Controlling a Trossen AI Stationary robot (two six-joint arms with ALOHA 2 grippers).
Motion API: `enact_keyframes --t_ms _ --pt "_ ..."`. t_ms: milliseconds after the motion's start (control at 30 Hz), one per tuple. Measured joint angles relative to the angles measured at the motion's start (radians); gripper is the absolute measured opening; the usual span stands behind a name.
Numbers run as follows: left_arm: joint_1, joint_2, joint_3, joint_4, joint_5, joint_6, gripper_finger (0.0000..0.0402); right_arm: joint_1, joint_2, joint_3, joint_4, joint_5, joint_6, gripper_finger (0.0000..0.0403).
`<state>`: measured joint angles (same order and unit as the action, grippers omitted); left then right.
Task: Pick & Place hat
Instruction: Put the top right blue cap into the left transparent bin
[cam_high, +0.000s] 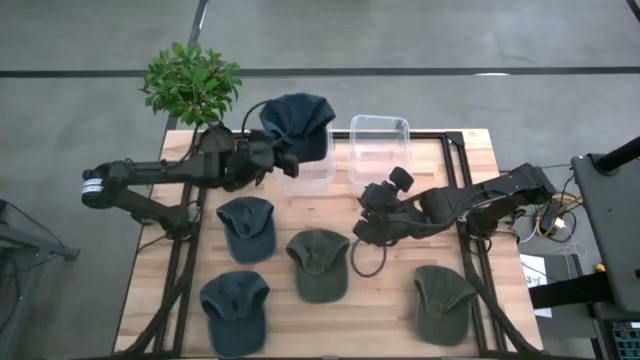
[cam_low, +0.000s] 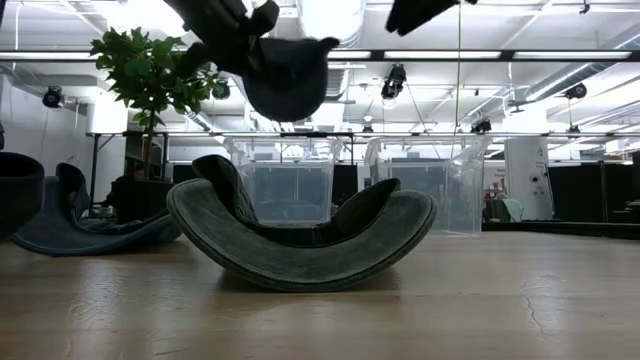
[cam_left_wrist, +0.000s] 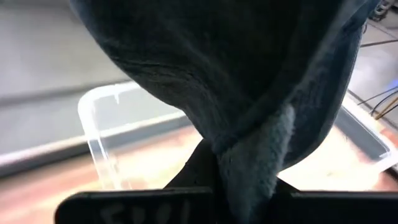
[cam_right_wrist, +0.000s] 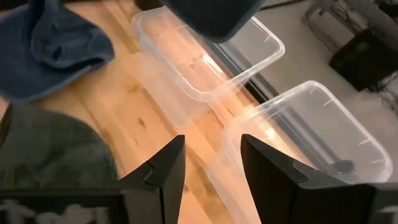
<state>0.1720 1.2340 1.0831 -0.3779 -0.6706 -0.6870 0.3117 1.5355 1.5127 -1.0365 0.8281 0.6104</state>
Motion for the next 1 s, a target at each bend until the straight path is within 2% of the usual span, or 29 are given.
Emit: enact_keyframes --t_ms 267,633,733,1000 --pt "0.067 0.093 0.039 -0.080 0.109 -0.151 0.0005 0.063 -0.095 -0.002 -0.039 0.007 -0.055 0.0136" --pt "0.123 0.234 0.149 -0.181 0.164 -0.226 0.0005 0.094 -0.176 -0.031 -0.053 0.009 -0.060 0.0130" --pt "0.134 0.252 0.169 -0.209 0.202 -0.230 0.0013 0.095 -0.180 -0.053 -0.053 0.009 -0.060 0.0132" --pt "0.144 0.260 0.171 -0.254 0.204 -0.242 0.0019 0.097 -0.173 -0.088 -0.052 0.009 -0.064 0.0124"
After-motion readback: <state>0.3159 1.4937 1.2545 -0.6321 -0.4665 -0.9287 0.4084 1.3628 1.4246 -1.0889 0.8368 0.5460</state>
